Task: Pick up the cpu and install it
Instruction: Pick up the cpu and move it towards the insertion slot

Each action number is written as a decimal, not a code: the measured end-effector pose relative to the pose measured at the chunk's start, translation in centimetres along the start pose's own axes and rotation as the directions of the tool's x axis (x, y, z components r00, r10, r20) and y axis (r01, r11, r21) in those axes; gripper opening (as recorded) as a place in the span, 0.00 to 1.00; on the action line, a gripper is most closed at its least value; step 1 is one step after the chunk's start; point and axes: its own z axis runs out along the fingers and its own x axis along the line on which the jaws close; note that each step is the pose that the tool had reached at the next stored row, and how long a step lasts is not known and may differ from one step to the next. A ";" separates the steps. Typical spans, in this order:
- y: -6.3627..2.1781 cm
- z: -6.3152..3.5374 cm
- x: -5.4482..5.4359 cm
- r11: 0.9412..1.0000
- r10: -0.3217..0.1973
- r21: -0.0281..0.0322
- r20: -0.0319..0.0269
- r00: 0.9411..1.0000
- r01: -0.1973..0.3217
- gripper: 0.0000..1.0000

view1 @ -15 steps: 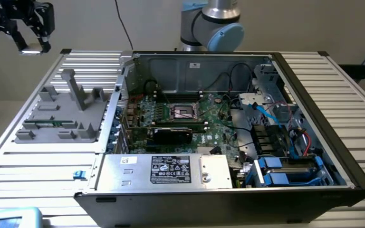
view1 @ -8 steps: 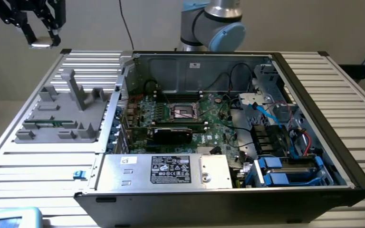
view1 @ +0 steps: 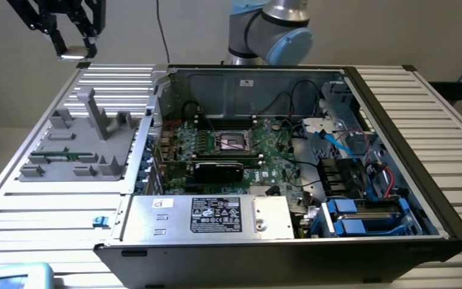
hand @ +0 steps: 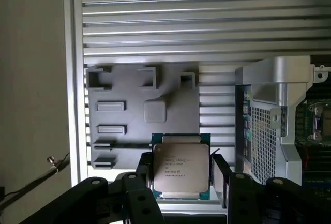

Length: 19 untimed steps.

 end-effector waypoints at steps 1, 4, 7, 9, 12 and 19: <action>0.01 -0.03 -0.4 1.000 0.000 0.000 0.000 1.000 0.000 0.56; 0.06 -0.09 -1.8 1.000 0.000 0.000 0.000 1.000 0.000 0.56; 0.10 -0.17 -3.2 1.000 0.000 0.000 0.000 1.000 0.000 0.56; 0.13 -0.22 -4.1 1.000 0.000 0.000 0.000 1.000 0.000 0.56; 0.17 -0.29 -5.4 1.000 0.000 0.000 0.000 1.000 0.000 0.56; 0.23 -0.46 -8.5 1.000 0.000 0.000 0.000 1.000 0.000 0.56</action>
